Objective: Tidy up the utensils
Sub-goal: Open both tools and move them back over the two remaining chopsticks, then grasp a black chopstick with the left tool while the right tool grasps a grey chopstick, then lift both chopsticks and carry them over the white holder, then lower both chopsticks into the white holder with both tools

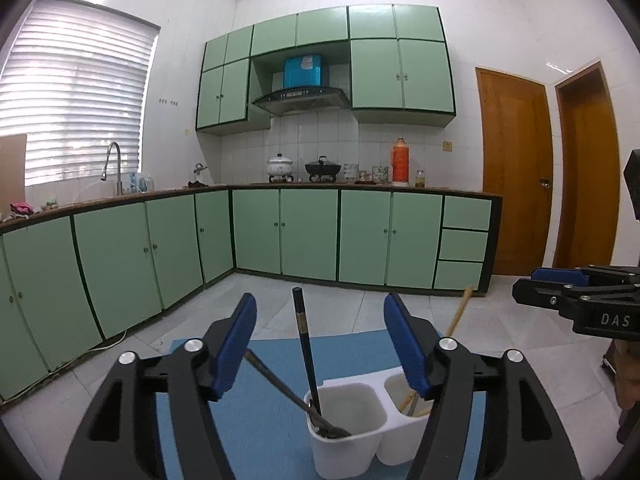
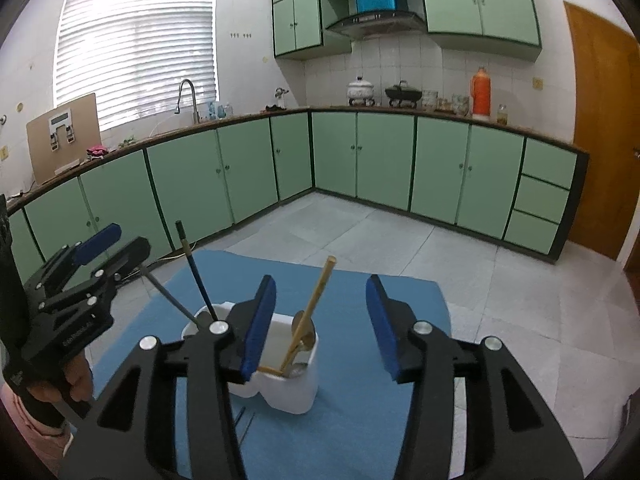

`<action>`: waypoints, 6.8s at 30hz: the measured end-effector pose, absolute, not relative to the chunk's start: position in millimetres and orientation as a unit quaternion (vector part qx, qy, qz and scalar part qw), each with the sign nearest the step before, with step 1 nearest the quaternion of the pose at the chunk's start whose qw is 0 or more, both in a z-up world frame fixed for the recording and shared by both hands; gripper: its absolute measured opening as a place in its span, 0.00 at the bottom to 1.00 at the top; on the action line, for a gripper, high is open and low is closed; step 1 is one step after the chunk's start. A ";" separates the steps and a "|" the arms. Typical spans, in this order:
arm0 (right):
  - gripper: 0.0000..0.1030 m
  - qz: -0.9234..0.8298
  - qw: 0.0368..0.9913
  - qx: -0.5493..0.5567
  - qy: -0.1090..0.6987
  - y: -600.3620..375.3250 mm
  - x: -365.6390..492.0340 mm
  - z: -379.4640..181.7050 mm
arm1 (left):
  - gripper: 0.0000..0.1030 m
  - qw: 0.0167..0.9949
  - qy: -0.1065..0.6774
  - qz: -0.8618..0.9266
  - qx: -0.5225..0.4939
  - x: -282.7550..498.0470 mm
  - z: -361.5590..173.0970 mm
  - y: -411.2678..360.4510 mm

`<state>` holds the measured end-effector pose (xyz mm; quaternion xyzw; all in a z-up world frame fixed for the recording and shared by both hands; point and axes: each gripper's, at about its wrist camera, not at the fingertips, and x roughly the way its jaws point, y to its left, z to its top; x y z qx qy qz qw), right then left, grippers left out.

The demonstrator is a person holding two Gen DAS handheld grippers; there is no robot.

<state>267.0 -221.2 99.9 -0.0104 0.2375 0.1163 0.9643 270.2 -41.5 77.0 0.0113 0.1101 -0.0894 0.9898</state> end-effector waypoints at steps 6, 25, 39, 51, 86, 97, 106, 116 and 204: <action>0.55 0.111 0.970 -0.005 0.217 -230.9 221.4 88.6 | 0.76 0.992 0.091 -0.086 0.002 225.5 76.8 -30.2; 0.87 0.089 0.964 -0.014 0.249 -185.6 81.1 -21.8 | 0.90 0.983 0.173 -0.054 0.030 94.9 -29.3 -13.1; 0.78 0.090 0.945 -0.010 0.315 -147.2 44.3 -90.8 | 0.90 0.971 0.236 -0.031 0.038 57.2 -92.0 8.3; 0.46 0.088 0.939 -0.020 0.333 -121.8 36.6 -112.4 | 0.89 0.968 0.246 -0.031 0.028 44.1 -104.4 19.0; 0.07 0.058 0.939 -0.018 0.338 -121.5 43.5 -123.0 | 0.89 0.966 0.254 -0.053 0.016 45.8 -105.9 13.9; 0.07 0.013 0.942 0.019 0.335 -169.2 32.8 -118.4 | 0.75 0.957 0.274 -0.095 0.013 52.3 -110.6 -29.8; 0.07 0.014 0.942 0.035 0.334 -189.5 30.6 -119.7 | 0.49 0.946 0.305 -0.110 0.017 63.1 -122.8 -59.5; 0.07 0.020 0.942 0.039 0.332 -193.6 26.4 -119.4 | 0.19 0.946 0.308 -0.100 0.024 64.0 -128.8 -74.8; 0.06 0.148 0.965 -0.022 0.216 -179.2 283.5 171.9 | 0.06 0.991 0.108 -0.074 0.024 280.3 137.0 -76.6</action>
